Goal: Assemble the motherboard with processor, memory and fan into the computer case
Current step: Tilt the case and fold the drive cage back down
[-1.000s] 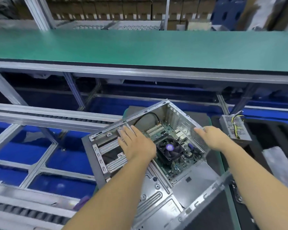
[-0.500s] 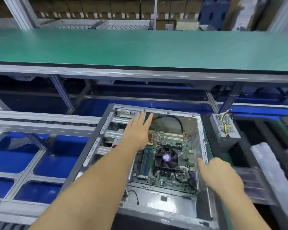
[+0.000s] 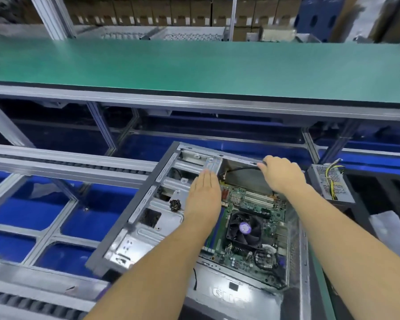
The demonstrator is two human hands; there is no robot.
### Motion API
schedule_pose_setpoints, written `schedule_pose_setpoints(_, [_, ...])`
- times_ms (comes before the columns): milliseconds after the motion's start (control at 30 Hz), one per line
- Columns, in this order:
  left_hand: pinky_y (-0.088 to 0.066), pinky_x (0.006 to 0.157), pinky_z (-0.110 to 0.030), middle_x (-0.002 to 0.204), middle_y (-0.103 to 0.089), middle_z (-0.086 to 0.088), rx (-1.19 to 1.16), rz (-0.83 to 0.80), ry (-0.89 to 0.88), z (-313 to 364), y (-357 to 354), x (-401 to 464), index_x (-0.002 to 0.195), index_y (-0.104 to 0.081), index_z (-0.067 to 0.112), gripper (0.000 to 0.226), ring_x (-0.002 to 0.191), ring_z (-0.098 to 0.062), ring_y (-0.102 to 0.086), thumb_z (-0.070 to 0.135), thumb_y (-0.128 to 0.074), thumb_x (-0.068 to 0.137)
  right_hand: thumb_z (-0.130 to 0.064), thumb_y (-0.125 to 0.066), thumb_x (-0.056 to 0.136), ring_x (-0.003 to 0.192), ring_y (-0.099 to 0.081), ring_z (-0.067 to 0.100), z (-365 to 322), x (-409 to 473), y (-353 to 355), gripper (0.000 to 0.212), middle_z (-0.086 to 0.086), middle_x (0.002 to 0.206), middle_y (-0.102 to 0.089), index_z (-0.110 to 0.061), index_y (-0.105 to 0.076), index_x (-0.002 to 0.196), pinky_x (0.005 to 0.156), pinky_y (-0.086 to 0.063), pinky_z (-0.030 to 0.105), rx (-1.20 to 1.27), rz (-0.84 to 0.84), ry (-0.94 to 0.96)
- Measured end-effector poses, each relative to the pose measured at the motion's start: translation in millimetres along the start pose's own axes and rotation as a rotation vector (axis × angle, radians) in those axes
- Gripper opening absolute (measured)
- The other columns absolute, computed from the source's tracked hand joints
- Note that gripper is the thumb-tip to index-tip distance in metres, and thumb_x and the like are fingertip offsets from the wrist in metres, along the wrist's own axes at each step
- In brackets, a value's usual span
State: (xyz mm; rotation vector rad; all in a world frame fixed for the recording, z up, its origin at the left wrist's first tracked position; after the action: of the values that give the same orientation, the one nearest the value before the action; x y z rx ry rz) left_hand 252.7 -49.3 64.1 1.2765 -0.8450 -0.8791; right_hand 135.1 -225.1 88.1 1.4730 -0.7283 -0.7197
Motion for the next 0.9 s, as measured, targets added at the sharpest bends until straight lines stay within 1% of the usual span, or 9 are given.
schedule_pose_setpoints(100, [0.002,0.121,-0.034,0.165,0.003,-0.012,-0.007,-0.003,-0.194,23,1,17,0.157,-0.001,0.006,0.090,0.152,-0.023,0.002,-0.015,-0.030,0.075,-0.046,-0.027,0.109,0.102,-0.063,0.034,35,-31,4,0.046,0.011,0.111,-0.069,-0.011,-0.056,0.119,0.074,-0.040,0.040,-0.022,0.055,-0.116])
schedule_pose_setpoints(200, [0.004,0.118,-0.030,0.166,0.001,-0.006,0.012,-0.034,-0.420,47,0,30,0.158,-0.002,0.011,0.087,0.152,-0.020,-0.001,-0.014,-0.040,0.083,-0.048,-0.023,0.108,0.093,-0.068,0.031,57,-82,9,0.048,0.008,0.102,-0.070,-0.012,-0.054,0.110,0.065,-0.041,0.037,-0.123,0.075,-0.199])
schedule_pose_setpoints(333, [-0.008,0.116,-0.026,0.166,-0.004,0.003,0.043,-0.080,-0.648,65,5,39,0.158,-0.006,0.020,0.088,0.151,-0.016,-0.010,-0.011,-0.047,0.087,-0.054,-0.018,0.107,0.076,-0.069,0.020,64,-147,9,0.045,-0.004,0.085,-0.068,-0.019,-0.042,0.093,0.046,-0.026,0.031,-0.249,-0.048,-0.326])
schedule_pose_setpoints(433, [-0.017,0.114,-0.024,0.164,-0.011,0.010,0.047,-0.077,-0.757,71,13,42,0.158,-0.012,0.028,0.093,0.148,-0.013,-0.017,-0.019,-0.044,0.083,-0.054,-0.022,0.106,0.074,-0.067,0.023,48,-180,-2,0.042,-0.004,0.080,-0.065,-0.020,-0.035,0.086,0.050,-0.033,0.032,-0.190,-0.103,-0.361])
schedule_pose_setpoints(533, [-0.024,0.117,-0.033,0.164,-0.013,0.012,-0.034,-0.095,-0.647,70,12,43,0.157,-0.015,0.030,0.100,0.150,-0.015,-0.013,-0.023,-0.043,0.078,-0.053,-0.032,0.103,0.070,-0.053,0.030,54,-173,1,0.044,0.003,0.076,-0.057,-0.015,-0.048,0.087,0.058,-0.040,0.033,-0.040,-0.047,-0.454])
schedule_pose_setpoints(600, [-0.020,0.119,-0.034,0.165,-0.012,0.011,-0.080,-0.103,-0.578,73,8,40,0.158,-0.015,0.026,0.096,0.151,-0.017,-0.010,-0.021,-0.044,0.079,-0.050,-0.035,0.104,0.079,-0.054,0.033,53,-145,-1,0.044,0.015,0.096,-0.066,-0.011,-0.054,0.106,0.069,-0.044,0.039,0.201,-0.042,-0.450])
schedule_pose_setpoints(700, [-0.010,0.124,-0.038,0.166,-0.008,0.005,-0.084,-0.122,-0.551,79,3,37,0.159,-0.013,0.019,0.087,0.152,-0.020,-0.008,-0.012,-0.049,0.086,-0.042,-0.038,0.108,0.103,-0.061,0.043,38,-101,-11,0.048,0.027,0.124,-0.062,-0.008,-0.036,0.141,0.081,-0.045,0.043,0.483,-0.127,-0.360])
schedule_pose_setpoints(833, [-0.013,0.123,-0.039,0.166,-0.006,0.005,-0.117,-0.180,-0.548,80,-2,33,0.159,-0.012,0.019,0.086,0.152,-0.019,-0.007,-0.013,-0.042,0.085,-0.036,-0.035,0.109,0.087,-0.064,0.039,43,-111,-19,0.031,0.025,0.104,-0.068,-0.005,-0.040,0.111,0.062,-0.038,0.038,0.266,-0.049,-0.350])
schedule_pose_setpoints(900, [-0.013,0.123,-0.040,0.166,-0.008,0.005,-0.133,-0.189,-0.592,92,-3,21,0.158,-0.014,0.019,0.082,0.152,-0.018,-0.007,-0.011,-0.040,0.087,-0.039,-0.035,0.109,0.079,-0.063,0.038,53,-136,-22,0.033,0.023,0.096,-0.068,-0.006,-0.041,0.110,0.059,-0.038,0.038,0.219,-0.002,-0.406])
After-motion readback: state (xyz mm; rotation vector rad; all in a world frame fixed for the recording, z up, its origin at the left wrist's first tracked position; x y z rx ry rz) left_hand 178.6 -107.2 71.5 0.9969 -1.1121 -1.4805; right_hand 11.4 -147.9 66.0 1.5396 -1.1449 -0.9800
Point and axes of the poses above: each hand's wrist, its own x-axis towards the middle knuckle, its own y-axis out of the back of the hand, z = x × y, the point moved 10 cm from there along x, towards the middle knuckle
